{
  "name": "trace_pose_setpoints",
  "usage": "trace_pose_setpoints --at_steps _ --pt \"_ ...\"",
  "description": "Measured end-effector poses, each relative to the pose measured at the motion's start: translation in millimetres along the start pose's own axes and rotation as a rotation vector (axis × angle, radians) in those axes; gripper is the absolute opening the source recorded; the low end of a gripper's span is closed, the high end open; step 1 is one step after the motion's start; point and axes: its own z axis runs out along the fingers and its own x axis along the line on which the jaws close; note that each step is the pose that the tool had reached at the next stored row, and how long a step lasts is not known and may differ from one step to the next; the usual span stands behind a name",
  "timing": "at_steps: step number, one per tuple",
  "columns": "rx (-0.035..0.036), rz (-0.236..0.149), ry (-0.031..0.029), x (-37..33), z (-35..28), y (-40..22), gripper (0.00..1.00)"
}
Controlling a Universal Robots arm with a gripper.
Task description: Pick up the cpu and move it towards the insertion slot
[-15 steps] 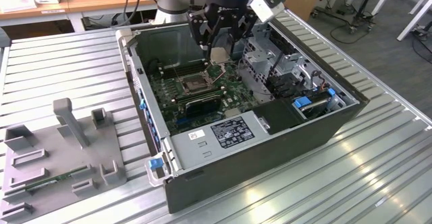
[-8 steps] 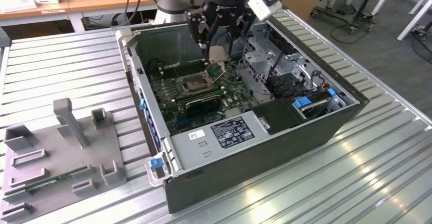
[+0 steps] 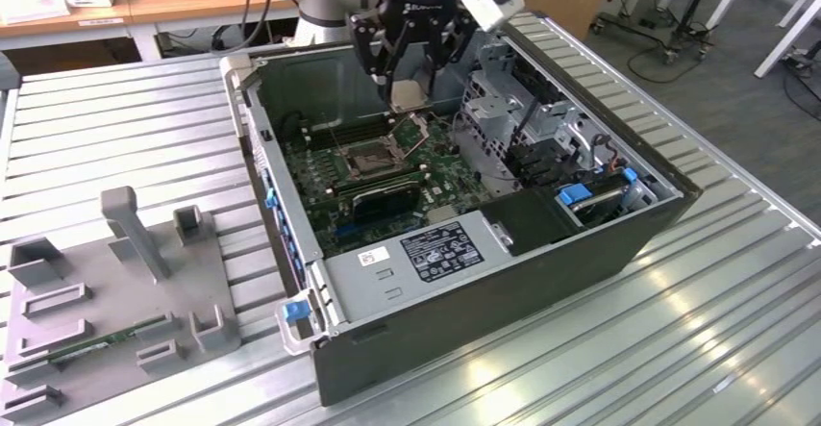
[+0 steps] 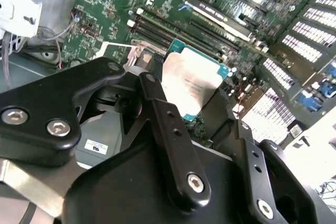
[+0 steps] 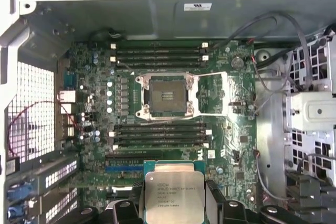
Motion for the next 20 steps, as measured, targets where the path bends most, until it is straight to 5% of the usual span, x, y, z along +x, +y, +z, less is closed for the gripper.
trace_pose_setpoints --at_steps 20 --pt "0.0001 0.0 0.0 1.5 8.0 36.5 0.55"
